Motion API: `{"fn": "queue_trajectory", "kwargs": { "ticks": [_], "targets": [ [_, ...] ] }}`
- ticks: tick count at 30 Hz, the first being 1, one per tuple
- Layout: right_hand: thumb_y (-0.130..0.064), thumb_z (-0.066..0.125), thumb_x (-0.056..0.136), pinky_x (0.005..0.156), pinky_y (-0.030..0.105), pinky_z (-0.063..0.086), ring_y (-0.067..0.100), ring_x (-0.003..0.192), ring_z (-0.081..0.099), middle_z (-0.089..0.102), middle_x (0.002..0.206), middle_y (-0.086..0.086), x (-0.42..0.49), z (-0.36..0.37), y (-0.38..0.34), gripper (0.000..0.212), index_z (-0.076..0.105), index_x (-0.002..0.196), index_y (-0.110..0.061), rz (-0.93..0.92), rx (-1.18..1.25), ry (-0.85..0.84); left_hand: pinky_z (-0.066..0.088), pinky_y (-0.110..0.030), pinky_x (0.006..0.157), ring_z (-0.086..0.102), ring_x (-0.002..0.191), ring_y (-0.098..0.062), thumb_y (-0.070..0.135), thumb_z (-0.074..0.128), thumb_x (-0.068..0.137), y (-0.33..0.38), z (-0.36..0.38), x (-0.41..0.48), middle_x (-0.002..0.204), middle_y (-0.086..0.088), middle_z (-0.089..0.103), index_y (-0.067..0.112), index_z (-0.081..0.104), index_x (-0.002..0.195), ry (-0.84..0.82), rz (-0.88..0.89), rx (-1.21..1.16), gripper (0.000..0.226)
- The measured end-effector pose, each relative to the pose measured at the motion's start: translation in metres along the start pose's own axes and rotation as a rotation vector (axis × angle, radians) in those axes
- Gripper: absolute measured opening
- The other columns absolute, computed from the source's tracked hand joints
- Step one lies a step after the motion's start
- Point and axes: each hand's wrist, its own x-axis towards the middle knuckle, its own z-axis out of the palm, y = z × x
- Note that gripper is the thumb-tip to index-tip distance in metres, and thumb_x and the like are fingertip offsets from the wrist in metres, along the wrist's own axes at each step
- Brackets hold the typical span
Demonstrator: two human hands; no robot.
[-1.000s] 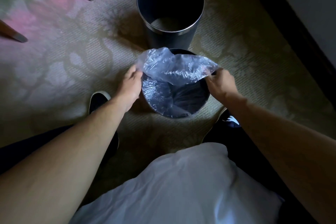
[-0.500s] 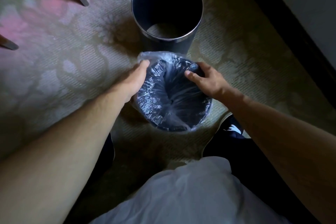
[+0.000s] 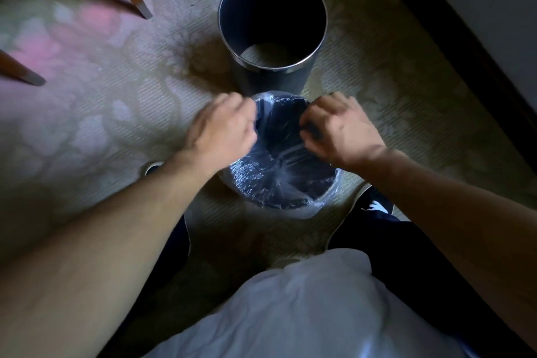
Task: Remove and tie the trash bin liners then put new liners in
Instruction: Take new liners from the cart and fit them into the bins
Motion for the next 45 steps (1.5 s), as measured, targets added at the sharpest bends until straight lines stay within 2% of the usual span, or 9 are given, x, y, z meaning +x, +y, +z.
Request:
{"fn": "queue_trajectory", "kwargs": {
  "ticks": [3,6,12,16,21,25,30,37,45],
  "targets": [
    [-0.046,0.044,0.090,0.103,0.047,0.040,0.032,0.119,0.056,0.063,0.121,0.010,0.009,-0.002,-0.020,0.048,0.065,0.119,-0.015,-0.258,-0.186,-0.296,0.050,-0.045,0.089,0.056,0.098,-0.027,0.021,0.057,0.085,0.027,0.006,0.001,0.098,-0.005,0.060,0.014,0.064,0.098,-0.369,0.349,0.147,0.016],
    [-0.065,0.045,0.094,0.125,0.050,0.007,0.028,0.155,0.016,0.026,0.165,0.007,0.001,0.004,-0.029,0.075,0.031,0.157,-0.027,-0.356,-0.442,-0.654,0.015,-0.052,0.121,0.034,0.144,-0.028,0.047,0.045,0.097,0.042,0.009,-0.009,0.144,-0.001,0.051,0.024,0.050,0.140,-0.805,0.413,0.471,0.049],
    [-0.090,-0.007,0.064,0.125,0.053,0.001,0.034,0.150,0.020,0.043,0.154,0.003,-0.016,0.010,-0.007,0.113,0.047,0.148,-0.038,-0.181,-0.569,-0.835,-0.025,-0.068,0.110,0.005,0.154,-0.033,0.064,0.015,0.100,0.030,-0.016,-0.021,0.159,0.004,0.037,0.048,0.032,0.150,-1.126,0.393,0.640,0.055],
    [-0.086,0.012,0.086,0.126,0.048,0.004,0.028,0.141,0.036,0.063,0.133,0.000,-0.010,0.000,-0.008,0.088,0.065,0.130,-0.031,-0.237,-0.674,-0.869,-0.020,-0.066,0.113,0.026,0.150,-0.026,0.061,0.014,0.102,0.018,-0.030,-0.019,0.143,0.007,0.055,0.045,0.050,0.140,-1.100,0.439,0.600,0.055],
    [-0.039,0.041,0.097,0.112,0.042,0.030,0.023,0.118,0.053,0.065,0.116,-0.001,0.008,0.005,-0.025,0.036,0.072,0.110,-0.024,-0.347,-0.504,-0.557,0.042,-0.042,0.103,0.060,0.104,-0.022,0.032,0.045,0.100,0.036,-0.018,-0.021,0.111,-0.002,0.059,0.022,0.057,0.120,-0.639,0.367,0.306,0.026],
    [-0.054,0.052,0.091,0.123,0.049,0.019,0.029,0.144,0.034,0.043,0.151,0.006,0.032,0.016,-0.030,0.056,0.049,0.143,-0.034,-0.504,-0.515,-0.546,0.009,-0.056,0.123,0.032,0.146,-0.024,0.052,0.028,0.103,0.050,0.002,-0.023,0.152,-0.005,0.042,0.024,0.037,0.148,-0.914,0.051,0.086,0.054],
    [-0.064,0.032,0.099,0.121,0.059,-0.013,0.032,0.156,-0.005,0.003,0.170,0.012,0.049,0.031,-0.034,0.070,0.026,0.159,-0.028,-0.321,-0.882,-0.658,-0.012,-0.059,0.120,0.021,0.152,-0.017,0.060,0.010,0.102,0.057,0.002,-0.044,0.162,0.004,0.032,0.037,0.021,0.157,-1.260,0.250,0.215,0.060],
    [-0.049,0.035,0.102,0.124,0.060,-0.004,0.035,0.153,0.017,0.031,0.162,0.015,0.030,0.019,-0.035,0.056,0.047,0.150,-0.022,-0.328,-0.663,-0.560,0.040,-0.040,0.105,0.060,0.109,-0.023,0.038,0.044,0.096,0.039,-0.007,-0.021,0.111,-0.003,0.064,0.020,0.064,0.115,-0.672,0.452,0.357,0.034],
    [-0.078,0.005,0.092,0.122,0.055,0.013,0.028,0.146,0.034,0.047,0.153,-0.002,-0.022,0.017,-0.009,0.077,0.041,0.149,-0.041,-0.362,-0.451,-0.839,-0.018,-0.064,0.113,-0.008,0.154,-0.030,0.070,0.001,0.095,0.008,-0.001,0.010,0.165,-0.003,0.024,0.045,0.035,0.150,-0.904,0.400,0.743,0.069]
  ]
}}
